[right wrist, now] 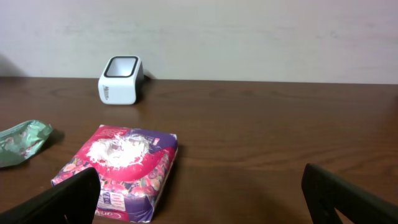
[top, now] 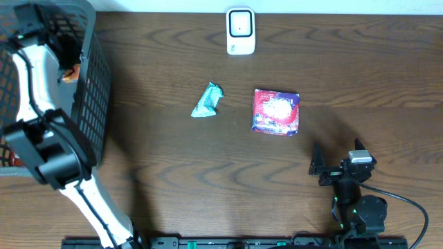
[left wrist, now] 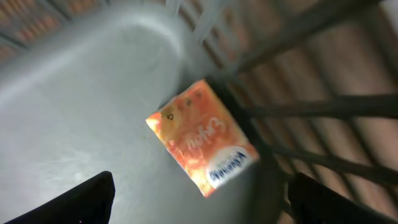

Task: Scan the item barcode
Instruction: 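Reach the left gripper into the basket and grasp the orange packet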

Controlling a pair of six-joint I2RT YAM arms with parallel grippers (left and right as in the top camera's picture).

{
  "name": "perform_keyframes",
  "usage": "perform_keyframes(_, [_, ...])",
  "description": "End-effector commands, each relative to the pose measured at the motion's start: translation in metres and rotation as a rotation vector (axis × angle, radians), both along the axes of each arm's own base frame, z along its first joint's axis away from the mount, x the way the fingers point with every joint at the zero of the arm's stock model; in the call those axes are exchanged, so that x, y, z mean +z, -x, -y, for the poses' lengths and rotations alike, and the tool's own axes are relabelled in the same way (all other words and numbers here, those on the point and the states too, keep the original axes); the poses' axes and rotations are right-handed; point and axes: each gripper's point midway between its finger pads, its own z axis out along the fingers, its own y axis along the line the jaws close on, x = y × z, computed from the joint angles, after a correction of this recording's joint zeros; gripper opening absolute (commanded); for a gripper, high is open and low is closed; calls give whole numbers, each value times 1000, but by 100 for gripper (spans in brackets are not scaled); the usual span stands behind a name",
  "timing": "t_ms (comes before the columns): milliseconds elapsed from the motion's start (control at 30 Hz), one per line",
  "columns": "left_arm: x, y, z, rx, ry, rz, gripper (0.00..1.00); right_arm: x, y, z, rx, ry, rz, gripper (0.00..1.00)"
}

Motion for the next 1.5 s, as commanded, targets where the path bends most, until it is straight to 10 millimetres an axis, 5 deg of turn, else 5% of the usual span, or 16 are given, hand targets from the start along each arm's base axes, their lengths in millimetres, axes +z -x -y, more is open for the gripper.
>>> perform_keyframes(0, [-29,3,-2,81,49,-36,89,-1,0,2,-12,-14,-2,99])
perform_keyframes(400, [-71,0,2,99,100,-73,86,-1,0,2,-12,-14,-2,99])
perform_keyframes(633, [-80,2,1,85,96,-94,60,-1,0,2,-12,-14,-2,99])
perform_keyframes(867, [-96,6,3,-16,72,-149,57,-1,0,2,-12,-14,-2,99])
perform_keyframes(933, [-104,9,4,-59,65,-180,45,-1,0,2,-12,-14,-2,99])
perform_keyframes(1033, [-108,15,5,-96,63,-212,9,-1,0,2,-12,-14,-3,99])
perform_keyframes(1133, [-107,21,3,-90,71,-229,7,-1,0,2,-12,-14,-2,99])
perform_keyframes(1300, [-77,33,-12,-54,67,-209,7,-1,0,2,-12,-14,-2,99])
perform_keyframes(1467, [14,39,-34,-6,-7,-50,7,-1,0,2,-12,-14,-2,99])
